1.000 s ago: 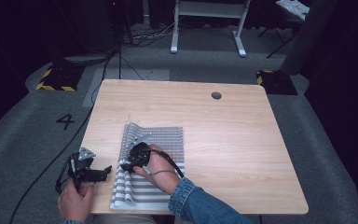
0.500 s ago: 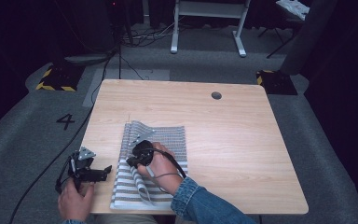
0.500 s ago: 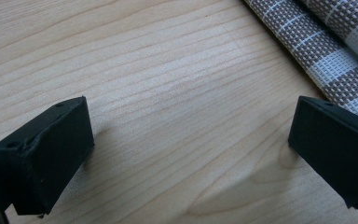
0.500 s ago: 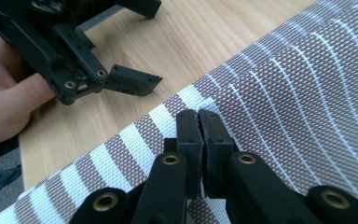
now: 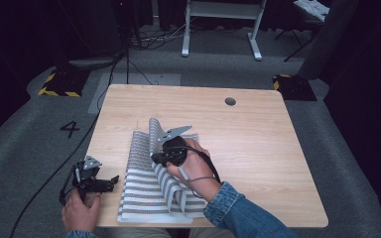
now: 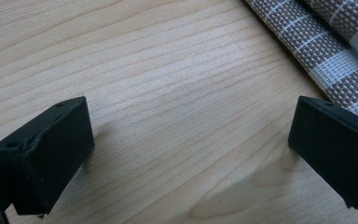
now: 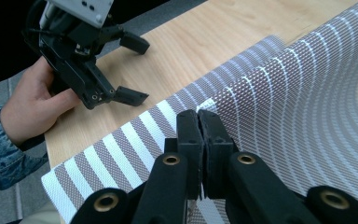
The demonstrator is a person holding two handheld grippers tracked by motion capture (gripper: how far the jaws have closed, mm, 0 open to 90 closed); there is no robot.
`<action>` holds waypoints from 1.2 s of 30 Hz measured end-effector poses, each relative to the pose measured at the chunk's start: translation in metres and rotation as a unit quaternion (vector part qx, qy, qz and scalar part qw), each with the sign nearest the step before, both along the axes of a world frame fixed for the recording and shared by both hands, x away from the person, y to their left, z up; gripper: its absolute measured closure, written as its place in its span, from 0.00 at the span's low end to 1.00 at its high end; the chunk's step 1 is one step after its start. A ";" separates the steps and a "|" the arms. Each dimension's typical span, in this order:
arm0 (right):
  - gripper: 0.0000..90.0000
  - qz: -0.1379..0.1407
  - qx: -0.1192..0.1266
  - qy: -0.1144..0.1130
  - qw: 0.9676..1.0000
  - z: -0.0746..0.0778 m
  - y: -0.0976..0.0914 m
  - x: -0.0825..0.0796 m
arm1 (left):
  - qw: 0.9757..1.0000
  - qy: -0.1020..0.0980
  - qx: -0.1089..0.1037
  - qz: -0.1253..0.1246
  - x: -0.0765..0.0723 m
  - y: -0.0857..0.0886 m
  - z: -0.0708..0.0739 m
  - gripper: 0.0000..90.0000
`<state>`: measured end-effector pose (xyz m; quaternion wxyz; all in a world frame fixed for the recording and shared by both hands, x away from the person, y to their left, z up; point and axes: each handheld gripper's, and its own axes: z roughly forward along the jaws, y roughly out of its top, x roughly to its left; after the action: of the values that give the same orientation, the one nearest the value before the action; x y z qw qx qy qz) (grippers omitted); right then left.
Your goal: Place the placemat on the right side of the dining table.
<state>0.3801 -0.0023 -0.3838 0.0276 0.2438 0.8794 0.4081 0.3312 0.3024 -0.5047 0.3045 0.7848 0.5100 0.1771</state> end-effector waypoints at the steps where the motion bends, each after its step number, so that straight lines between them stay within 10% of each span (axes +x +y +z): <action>1: 0.99 -0.006 0.002 0.000 1.000 0.004 -0.003 -0.001 | 1.000 0.000 0.000 0.000 0.000 0.000 0.000 0.00; 26: 0.99 -0.061 -0.003 -0.074 0.995 0.083 -0.106 0.013 | 1.000 0.001 -0.001 -0.002 0.001 0.001 0.000 0.00; 36: 0.99 -0.125 -0.023 -0.112 0.986 0.099 -0.160 0.029 | 1.000 0.001 -0.002 0.006 0.003 0.001 0.000 0.00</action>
<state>0.4087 -0.1628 -0.2843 0.1822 0.3039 0.8425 0.4057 0.3340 0.3037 -0.5048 0.3044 0.7815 0.5151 0.1770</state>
